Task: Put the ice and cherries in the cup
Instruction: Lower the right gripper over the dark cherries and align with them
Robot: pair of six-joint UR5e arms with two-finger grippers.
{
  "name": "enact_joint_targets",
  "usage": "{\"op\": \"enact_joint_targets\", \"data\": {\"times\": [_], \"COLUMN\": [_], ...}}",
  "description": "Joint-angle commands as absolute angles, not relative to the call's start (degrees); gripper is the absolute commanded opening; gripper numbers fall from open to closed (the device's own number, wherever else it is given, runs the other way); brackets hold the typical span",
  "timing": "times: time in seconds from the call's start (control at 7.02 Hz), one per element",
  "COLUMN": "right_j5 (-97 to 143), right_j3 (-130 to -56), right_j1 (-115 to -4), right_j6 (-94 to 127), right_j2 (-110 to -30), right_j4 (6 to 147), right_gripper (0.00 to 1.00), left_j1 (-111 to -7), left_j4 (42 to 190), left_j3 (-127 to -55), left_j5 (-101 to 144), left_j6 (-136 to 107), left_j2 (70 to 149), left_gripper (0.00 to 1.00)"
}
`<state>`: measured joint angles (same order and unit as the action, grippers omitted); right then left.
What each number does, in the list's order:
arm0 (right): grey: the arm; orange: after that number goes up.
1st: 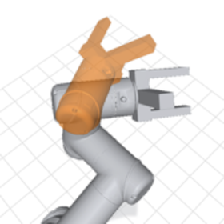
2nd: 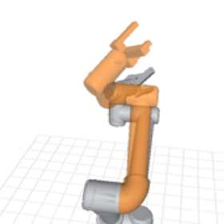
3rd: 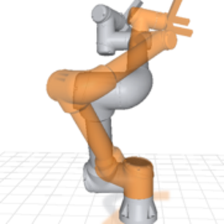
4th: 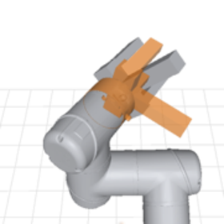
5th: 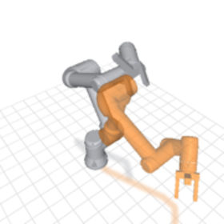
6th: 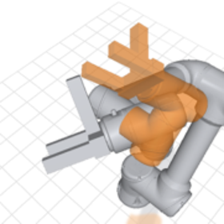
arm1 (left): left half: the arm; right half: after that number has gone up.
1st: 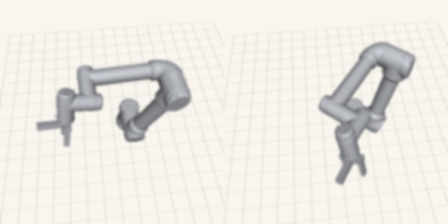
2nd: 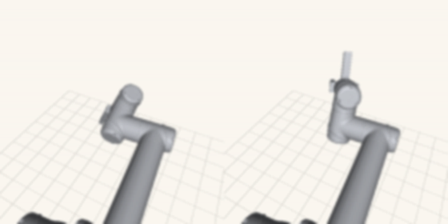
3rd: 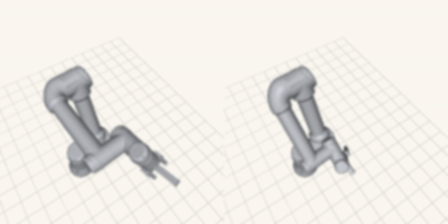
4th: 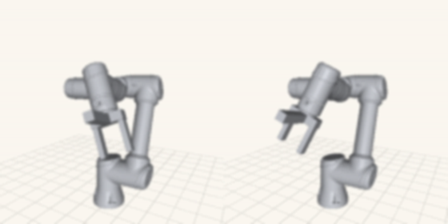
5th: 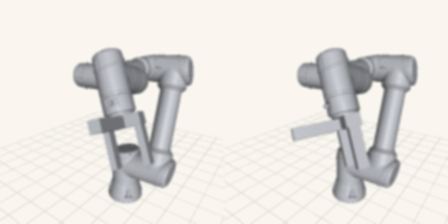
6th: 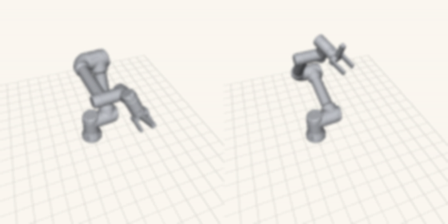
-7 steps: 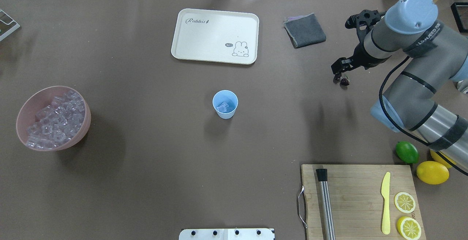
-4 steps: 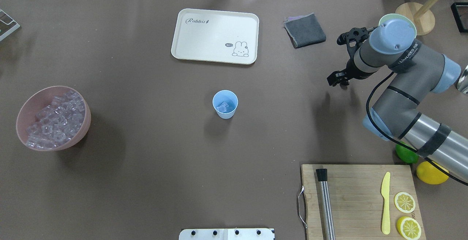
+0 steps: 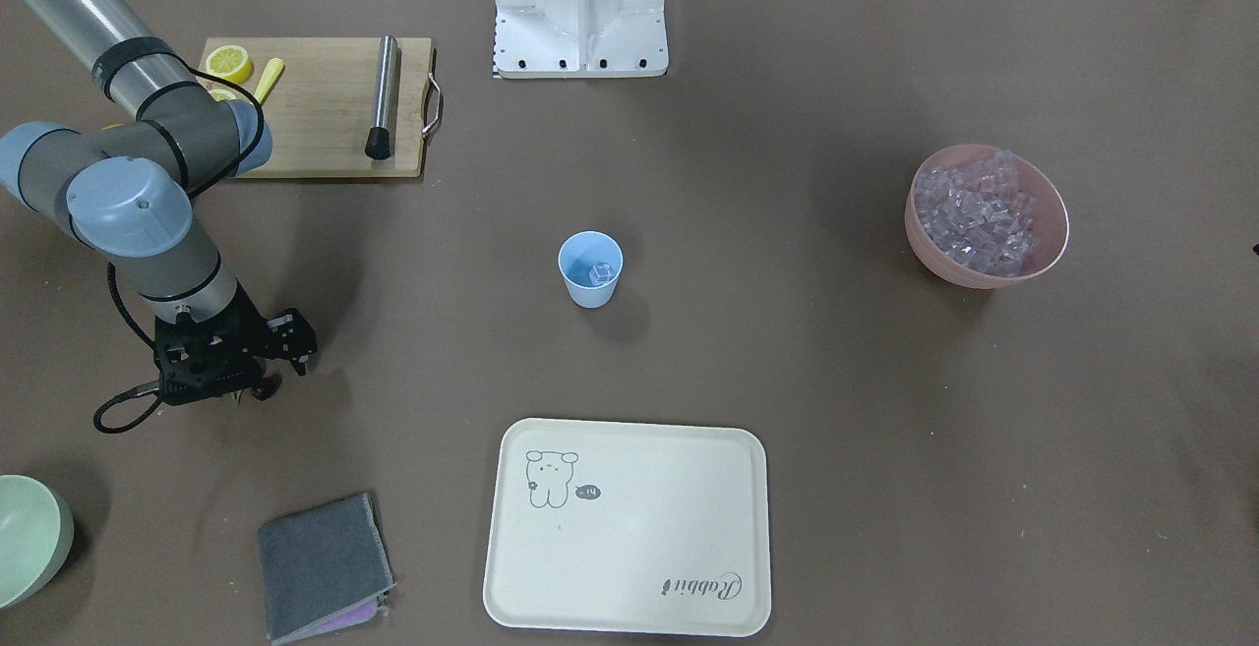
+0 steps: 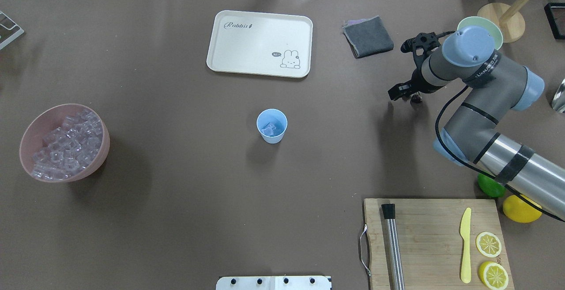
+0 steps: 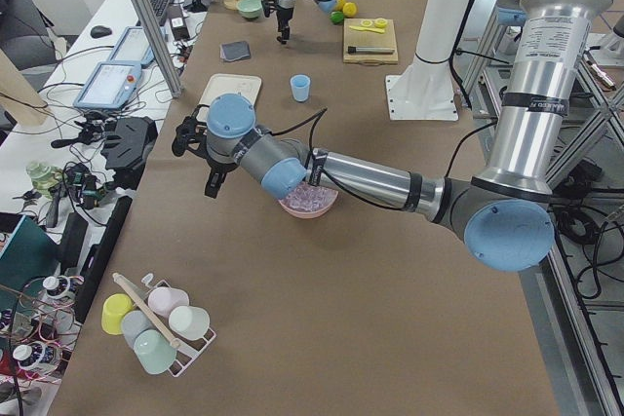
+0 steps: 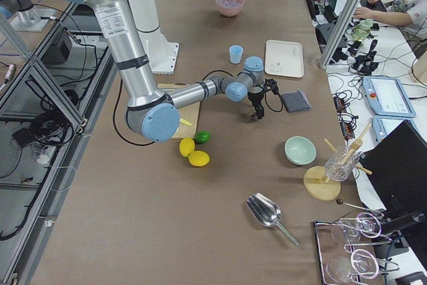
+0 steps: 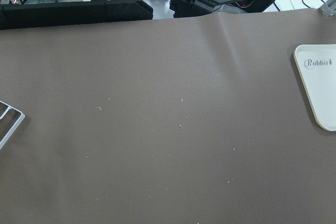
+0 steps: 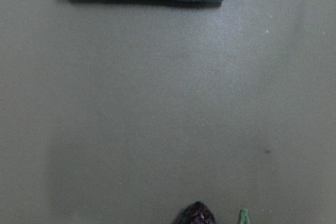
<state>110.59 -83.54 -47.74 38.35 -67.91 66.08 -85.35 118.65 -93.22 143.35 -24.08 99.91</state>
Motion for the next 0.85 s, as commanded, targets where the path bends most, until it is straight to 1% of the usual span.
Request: {"op": "enact_joint_targets", "data": {"times": [0.0, 0.43, 0.71], "right_j5": [110.65, 111.09, 111.27], "right_j3": [-84.9, -85.34, -85.78], "right_j1": [-48.25, -47.9, -47.81], "right_j6": [38.32, 39.11, 40.25], "right_j2": [-70.11, -70.31, -69.96], "right_j4": [65.83, 65.92, 66.01], "right_gripper": [0.92, 0.81, 0.71], "left_j1": [-85.52, -85.95, -86.04], "left_j4": [118.65, 119.09, 119.09], "left_j3": [-93.25, -93.51, -93.25], "left_j5": [143.35, 143.35, 143.35], "left_j6": [-24.17, -24.52, -24.43], "left_j2": [100.02, 100.19, 100.11], "left_gripper": [0.98, 0.98, 0.98]}}
